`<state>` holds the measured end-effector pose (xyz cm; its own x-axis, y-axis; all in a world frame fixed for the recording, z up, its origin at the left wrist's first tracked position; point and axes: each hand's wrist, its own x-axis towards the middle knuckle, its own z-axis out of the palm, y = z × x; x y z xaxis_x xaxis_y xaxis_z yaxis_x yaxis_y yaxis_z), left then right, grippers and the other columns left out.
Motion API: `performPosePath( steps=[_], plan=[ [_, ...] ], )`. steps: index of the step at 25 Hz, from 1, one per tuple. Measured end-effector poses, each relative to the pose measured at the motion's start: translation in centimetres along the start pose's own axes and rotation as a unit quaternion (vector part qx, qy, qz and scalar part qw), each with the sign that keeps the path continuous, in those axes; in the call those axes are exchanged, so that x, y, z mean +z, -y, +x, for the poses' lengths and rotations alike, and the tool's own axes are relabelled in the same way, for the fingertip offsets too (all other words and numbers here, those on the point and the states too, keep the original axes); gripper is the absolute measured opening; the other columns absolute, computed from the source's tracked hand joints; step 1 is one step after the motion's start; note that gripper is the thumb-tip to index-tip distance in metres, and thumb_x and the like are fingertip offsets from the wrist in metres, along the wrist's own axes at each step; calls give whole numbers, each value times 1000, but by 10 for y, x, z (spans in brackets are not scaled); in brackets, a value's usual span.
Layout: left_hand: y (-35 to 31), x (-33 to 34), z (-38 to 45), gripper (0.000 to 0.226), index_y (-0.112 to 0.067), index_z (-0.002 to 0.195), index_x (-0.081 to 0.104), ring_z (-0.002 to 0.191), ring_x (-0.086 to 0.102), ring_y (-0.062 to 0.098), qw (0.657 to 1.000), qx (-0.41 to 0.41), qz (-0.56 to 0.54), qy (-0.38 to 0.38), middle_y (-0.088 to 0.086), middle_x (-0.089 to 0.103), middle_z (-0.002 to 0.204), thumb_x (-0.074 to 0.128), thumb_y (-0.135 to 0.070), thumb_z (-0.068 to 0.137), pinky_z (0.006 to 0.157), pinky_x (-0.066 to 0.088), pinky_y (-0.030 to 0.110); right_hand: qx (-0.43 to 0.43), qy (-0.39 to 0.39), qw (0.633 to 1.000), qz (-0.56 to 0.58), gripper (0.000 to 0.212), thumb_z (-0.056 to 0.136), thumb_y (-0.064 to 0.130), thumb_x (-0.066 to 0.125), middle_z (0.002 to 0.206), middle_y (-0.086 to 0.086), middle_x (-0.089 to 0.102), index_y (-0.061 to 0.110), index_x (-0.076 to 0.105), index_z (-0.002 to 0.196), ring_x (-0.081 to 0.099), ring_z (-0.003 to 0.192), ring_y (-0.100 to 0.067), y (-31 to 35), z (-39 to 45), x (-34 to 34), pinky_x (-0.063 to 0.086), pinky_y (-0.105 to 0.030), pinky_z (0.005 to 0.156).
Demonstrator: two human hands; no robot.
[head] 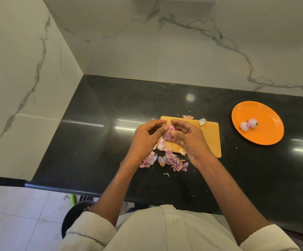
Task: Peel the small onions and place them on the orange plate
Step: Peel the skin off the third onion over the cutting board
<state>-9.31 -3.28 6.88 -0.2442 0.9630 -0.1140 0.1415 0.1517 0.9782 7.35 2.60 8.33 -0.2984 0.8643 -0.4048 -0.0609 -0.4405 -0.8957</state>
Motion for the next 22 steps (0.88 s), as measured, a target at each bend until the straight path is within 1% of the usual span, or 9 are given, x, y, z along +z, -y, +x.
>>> performPosePath(
  steps=[2, 4, 7, 11, 13, 15, 17, 19, 22],
  plan=[
    [-6, 7, 1, 29, -15, 128, 76, 109, 76, 14, 1000, 7, -25, 17, -1, 80, 115, 75, -23, 100, 97, 63, 39, -31, 2, 998, -49, 37, 90, -3, 76, 116, -6, 78, 7, 73, 125, 78, 104, -20, 9, -4, -7, 64, -31, 79],
    [-8, 15, 5, 23, -8, 123, 78, 103, 79, 22, 998, 12, -53, 1, 5, 82, 110, 73, -15, 102, 93, 65, 46, -49, 2, 996, -80, 35, 92, -2, 75, 116, -1, 78, 9, 75, 124, 76, 107, -15, 16, -6, -15, 62, -23, 75],
    [-14, 24, 8, 20, -4, 122, 76, 100, 80, 27, 997, 32, -71, -24, 8, 82, 110, 68, -8, 105, 91, 65, 51, -47, 10, 998, -49, 34, 91, -1, 76, 118, -1, 78, 11, 76, 123, 73, 115, -19, 21, -4, -26, 63, -30, 85],
    [-27, 32, 7, 32, -10, 135, 69, 102, 79, 30, 995, 55, -72, 48, 10, 80, 113, 71, -14, 103, 93, 65, 47, -50, 4, 998, -39, 25, 97, 13, 74, 115, -5, 79, 14, 77, 122, 74, 110, -25, 32, -2, -39, 61, -37, 88],
    [-31, 35, 7, 35, -12, 133, 69, 99, 79, 32, 995, 46, -65, 60, 11, 81, 108, 76, -16, 99, 92, 65, 49, -61, 11, 996, -63, 24, 98, 15, 72, 113, -4, 80, 15, 77, 121, 74, 109, -25, 36, -2, -43, 62, -38, 88],
    [-33, 37, 7, 31, -8, 127, 70, 97, 79, 34, 995, 46, -74, 47, 14, 80, 106, 77, -15, 98, 90, 66, 47, -55, 15, 997, -58, 23, 99, 13, 70, 113, -3, 80, 13, 78, 121, 74, 110, -24, 37, -1, -47, 63, -35, 87],
    [-32, 38, 7, 21, -2, 121, 71, 96, 80, 33, 994, 50, -91, 16, 15, 80, 107, 71, -9, 101, 88, 66, 40, -29, 25, 999, -10, 24, 100, 8, 67, 116, -3, 79, 10, 77, 121, 73, 114, -26, 39, -1, -49, 63, -34, 88],
    [-30, 37, 7, 18, 3, 119, 70, 96, 80, 32, 993, 40, -115, -5, 16, 79, 109, 68, -6, 103, 86, 66, 36, -8, 38, 999, 33, 25, 100, 6, 66, 120, -3, 78, 9, 76, 123, 73, 117, -28, 40, 0, -49, 64, -38, 92],
    [-26, 39, 8, 21, 2, 123, 68, 103, 78, 32, 990, 26, -136, -12, 17, 77, 116, 67, -7, 104, 91, 65, 40, -12, 50, 998, 40, 27, 101, 4, 63, 126, -4, 75, 11, 75, 125, 71, 119, -29, 39, 3, -49, 62, -40, 94]
  ],
)
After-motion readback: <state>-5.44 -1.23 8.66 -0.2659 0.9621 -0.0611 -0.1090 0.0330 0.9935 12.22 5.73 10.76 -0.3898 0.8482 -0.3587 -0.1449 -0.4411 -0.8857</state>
